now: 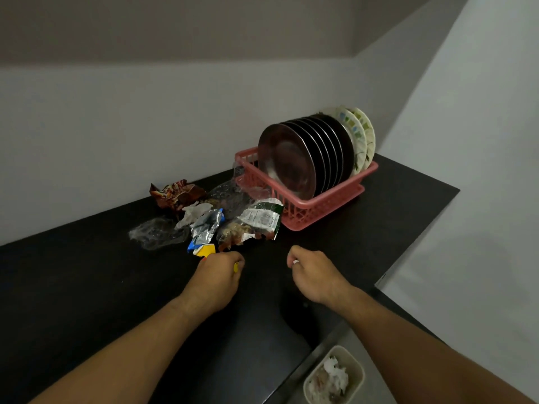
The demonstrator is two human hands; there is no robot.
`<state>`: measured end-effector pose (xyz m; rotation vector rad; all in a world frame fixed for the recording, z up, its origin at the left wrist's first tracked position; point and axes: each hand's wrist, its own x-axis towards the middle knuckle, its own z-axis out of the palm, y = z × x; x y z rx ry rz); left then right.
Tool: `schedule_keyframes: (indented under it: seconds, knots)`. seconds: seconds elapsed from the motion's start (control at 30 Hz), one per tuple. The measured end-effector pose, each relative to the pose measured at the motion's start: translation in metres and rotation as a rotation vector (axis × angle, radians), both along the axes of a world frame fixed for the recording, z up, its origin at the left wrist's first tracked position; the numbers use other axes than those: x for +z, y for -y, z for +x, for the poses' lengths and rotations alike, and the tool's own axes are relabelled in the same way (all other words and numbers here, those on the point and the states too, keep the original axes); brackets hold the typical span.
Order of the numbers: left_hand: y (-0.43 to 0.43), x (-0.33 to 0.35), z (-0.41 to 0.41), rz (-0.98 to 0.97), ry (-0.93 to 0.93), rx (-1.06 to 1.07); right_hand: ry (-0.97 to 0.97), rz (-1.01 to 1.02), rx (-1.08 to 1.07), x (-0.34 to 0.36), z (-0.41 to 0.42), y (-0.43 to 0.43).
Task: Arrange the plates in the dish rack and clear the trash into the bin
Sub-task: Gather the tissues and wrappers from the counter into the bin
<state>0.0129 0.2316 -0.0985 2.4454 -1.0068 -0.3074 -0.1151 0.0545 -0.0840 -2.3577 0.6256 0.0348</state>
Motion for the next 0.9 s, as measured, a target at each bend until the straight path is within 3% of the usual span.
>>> schedule_keyframes:
  seconds: [0.13, 0.3, 0.47, 0.6, 0.9]
  knots:
    - [0.017, 0.020, 0.004, -0.021, 0.218, 0.072, -0.032, -0.098, -0.014, 0.006, -0.011, 0.006]
    - [0.057, 0.038, 0.028, 0.029, 0.344, 0.147, -0.065, -0.221, 0.013, 0.020, -0.005, 0.018]
    - [0.098, 0.038, 0.062, 0.244, 0.185, 0.290, -0.035, -0.200, 0.005, 0.016, -0.002, 0.027]
    - [0.112, 0.036, 0.070, 0.323, 0.098, 0.280, -0.036, -0.188, -0.007, 0.009, -0.005, 0.031]
    - [0.096, 0.072, 0.068, 0.041, 0.380, 0.256, 0.057, -0.193, -0.066, 0.021, 0.005, 0.043]
